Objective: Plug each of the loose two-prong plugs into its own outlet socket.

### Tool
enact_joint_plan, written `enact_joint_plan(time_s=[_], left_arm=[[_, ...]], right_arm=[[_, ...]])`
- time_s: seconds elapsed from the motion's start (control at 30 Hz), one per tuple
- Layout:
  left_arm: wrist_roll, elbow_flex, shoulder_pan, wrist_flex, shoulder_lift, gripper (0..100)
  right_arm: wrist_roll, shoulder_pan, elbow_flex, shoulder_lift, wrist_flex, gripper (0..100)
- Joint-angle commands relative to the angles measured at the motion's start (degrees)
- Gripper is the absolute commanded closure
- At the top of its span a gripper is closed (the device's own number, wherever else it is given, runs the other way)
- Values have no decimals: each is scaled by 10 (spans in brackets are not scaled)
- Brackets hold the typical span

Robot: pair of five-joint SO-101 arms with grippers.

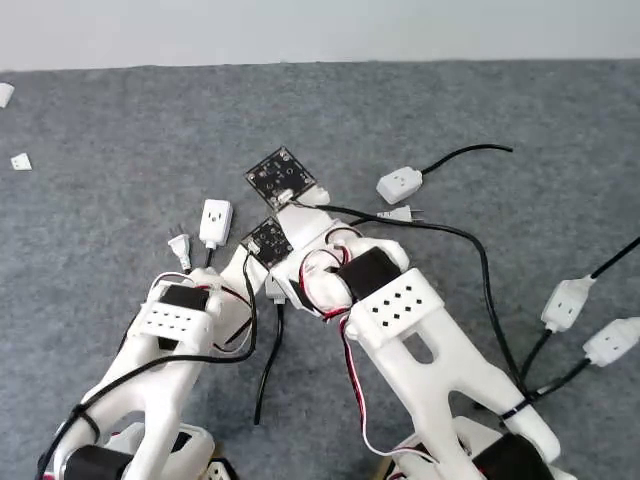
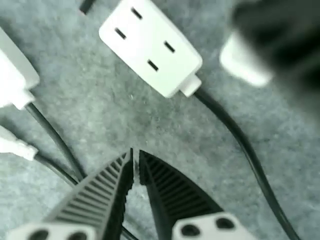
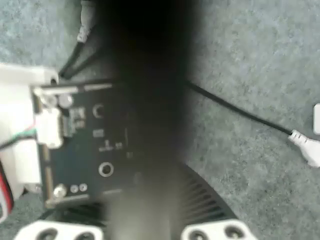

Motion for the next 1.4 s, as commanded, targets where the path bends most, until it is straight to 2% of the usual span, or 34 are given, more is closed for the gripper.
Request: enact_joint_plan(time_s=[0.0,0.1,0.2,0.33,0.5,0.87,1.37], left_arm=[[66,0,-21,-59,-15,985],[151,0,-60,-120,-18,985],[200,0,-84,-150,-18,985],[207,0,-87,-154,-16,985],[207,-1,-91,-154,-18,985],[207,-4,-91,-154,-18,985],[207,-4,-92,-154,-18,985]], right_arm=[[-11,1,2,-18,-27,991],[-46,17,29,-18,-86,991],[-52,27,68,-18,-158,991],[-78,36,114,-18,-252,991],[-74,29,150,-10,-327,991],[-62,27,115,103,-385,991],[-62,27,94,116,-389,991]])
